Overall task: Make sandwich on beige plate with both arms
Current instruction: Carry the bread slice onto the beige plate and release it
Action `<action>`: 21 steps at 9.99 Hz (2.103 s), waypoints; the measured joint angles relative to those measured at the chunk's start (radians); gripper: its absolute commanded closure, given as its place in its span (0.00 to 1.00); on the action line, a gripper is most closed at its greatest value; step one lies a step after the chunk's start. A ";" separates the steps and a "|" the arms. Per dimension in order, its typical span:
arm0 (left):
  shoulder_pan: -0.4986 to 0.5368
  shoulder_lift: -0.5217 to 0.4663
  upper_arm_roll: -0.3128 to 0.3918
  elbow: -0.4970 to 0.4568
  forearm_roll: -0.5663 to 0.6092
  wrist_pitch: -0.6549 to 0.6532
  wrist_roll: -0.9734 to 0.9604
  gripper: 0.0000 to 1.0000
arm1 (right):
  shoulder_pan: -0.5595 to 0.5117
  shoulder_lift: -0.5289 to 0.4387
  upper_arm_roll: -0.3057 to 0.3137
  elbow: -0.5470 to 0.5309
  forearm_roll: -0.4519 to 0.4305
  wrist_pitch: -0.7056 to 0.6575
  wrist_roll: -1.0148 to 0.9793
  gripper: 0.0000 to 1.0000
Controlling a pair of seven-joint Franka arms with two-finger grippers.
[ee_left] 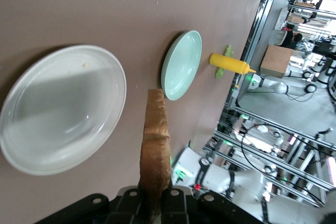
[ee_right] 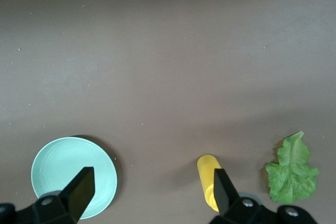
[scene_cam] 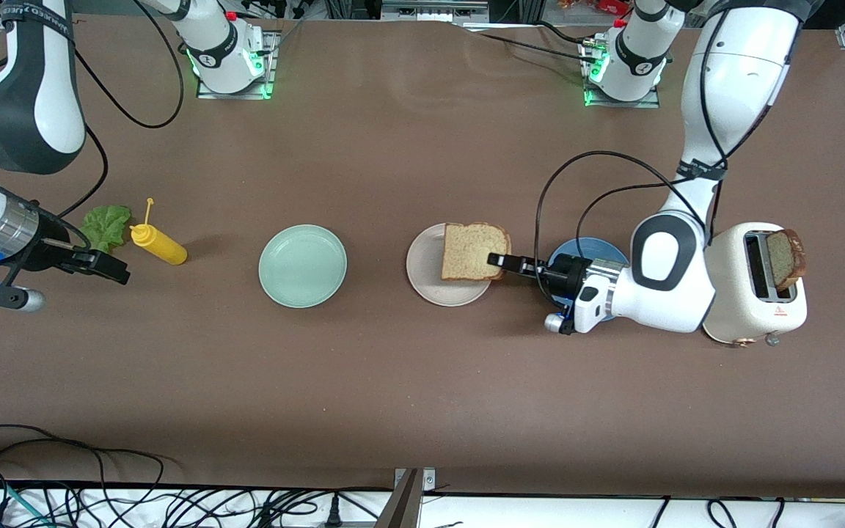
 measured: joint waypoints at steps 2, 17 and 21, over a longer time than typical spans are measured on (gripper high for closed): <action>-0.038 0.004 0.000 -0.011 0.000 0.077 0.002 1.00 | -0.004 0.001 0.000 0.000 -0.002 0.000 0.000 0.00; -0.139 0.013 0.000 -0.159 0.000 0.309 0.075 1.00 | -0.008 0.006 0.000 0.000 -0.002 0.000 0.000 0.00; -0.146 0.013 0.000 -0.159 0.000 0.311 0.081 0.38 | -0.008 0.006 0.000 0.000 -0.002 0.000 0.000 0.00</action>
